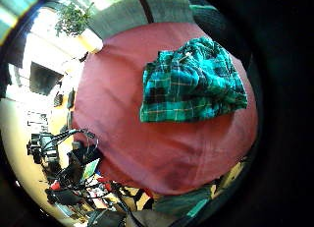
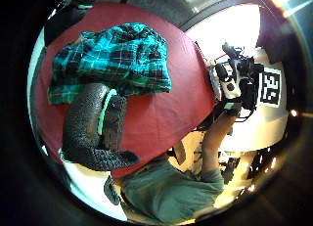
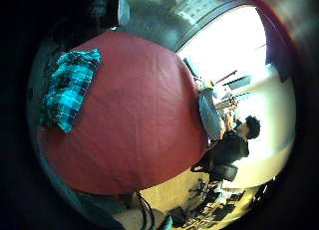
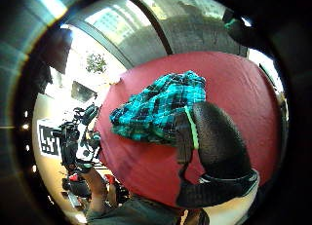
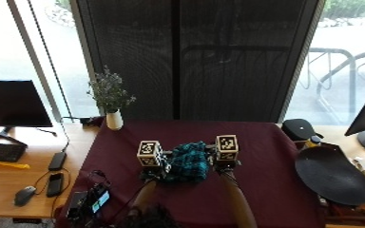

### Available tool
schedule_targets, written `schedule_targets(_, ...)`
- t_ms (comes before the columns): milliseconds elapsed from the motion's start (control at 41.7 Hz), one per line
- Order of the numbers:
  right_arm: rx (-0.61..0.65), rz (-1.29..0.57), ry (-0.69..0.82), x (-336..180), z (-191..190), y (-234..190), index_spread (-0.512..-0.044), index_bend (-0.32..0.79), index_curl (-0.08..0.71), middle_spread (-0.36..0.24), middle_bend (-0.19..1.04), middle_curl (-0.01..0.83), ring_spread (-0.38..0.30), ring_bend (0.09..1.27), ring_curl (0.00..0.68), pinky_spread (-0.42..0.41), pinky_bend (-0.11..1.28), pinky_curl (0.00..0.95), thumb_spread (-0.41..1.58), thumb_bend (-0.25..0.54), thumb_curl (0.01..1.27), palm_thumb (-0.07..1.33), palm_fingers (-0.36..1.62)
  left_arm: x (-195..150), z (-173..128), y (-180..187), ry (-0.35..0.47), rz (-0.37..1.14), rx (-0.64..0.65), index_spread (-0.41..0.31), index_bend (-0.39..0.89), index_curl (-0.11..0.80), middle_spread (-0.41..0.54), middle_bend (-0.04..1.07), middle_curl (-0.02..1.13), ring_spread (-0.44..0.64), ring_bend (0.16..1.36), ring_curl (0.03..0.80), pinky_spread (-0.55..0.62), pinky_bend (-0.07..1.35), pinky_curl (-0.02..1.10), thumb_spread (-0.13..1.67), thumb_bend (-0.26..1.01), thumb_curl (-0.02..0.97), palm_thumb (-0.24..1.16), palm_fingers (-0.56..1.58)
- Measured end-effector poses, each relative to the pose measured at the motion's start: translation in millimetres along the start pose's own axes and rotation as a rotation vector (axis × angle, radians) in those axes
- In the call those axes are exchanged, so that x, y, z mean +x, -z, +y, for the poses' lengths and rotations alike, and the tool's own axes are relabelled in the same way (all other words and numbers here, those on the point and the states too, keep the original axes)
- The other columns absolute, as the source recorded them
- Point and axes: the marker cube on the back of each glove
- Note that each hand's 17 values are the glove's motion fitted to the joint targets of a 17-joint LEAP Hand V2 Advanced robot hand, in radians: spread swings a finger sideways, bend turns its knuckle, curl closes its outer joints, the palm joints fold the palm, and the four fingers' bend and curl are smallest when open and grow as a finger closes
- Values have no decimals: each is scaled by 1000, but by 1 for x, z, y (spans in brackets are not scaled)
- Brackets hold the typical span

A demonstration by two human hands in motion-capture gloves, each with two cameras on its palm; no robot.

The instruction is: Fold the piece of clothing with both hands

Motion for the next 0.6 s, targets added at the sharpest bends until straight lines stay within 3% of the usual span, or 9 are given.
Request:
schedule_targets(96, -109, -42, 0, -6, 13, -10, -334, 161, 314, -27, 176, 375, 87, 199, 322, 227, 446, 336, 1368, -5, 309, 436, 439, -1, 0, -1, 1, 2, -1, -150, 164, 398, -53, 190, 426, 100, 459, 350, 344, 176, 289, 1188, -19, 314, 378, 546)
schedule_targets(599, -91, -65, 20, -22, 11, -23, -335, 168, 336, -22, 171, 356, 87, 192, 321, 227, 450, 348, 1358, -10, 315, 467, 447, -15, 2, -9, 18, 15, -8, -150, 166, 404, -53, 193, 429, 106, 454, 347, 361, 172, 274, 1189, -18, 314, 376, 540)
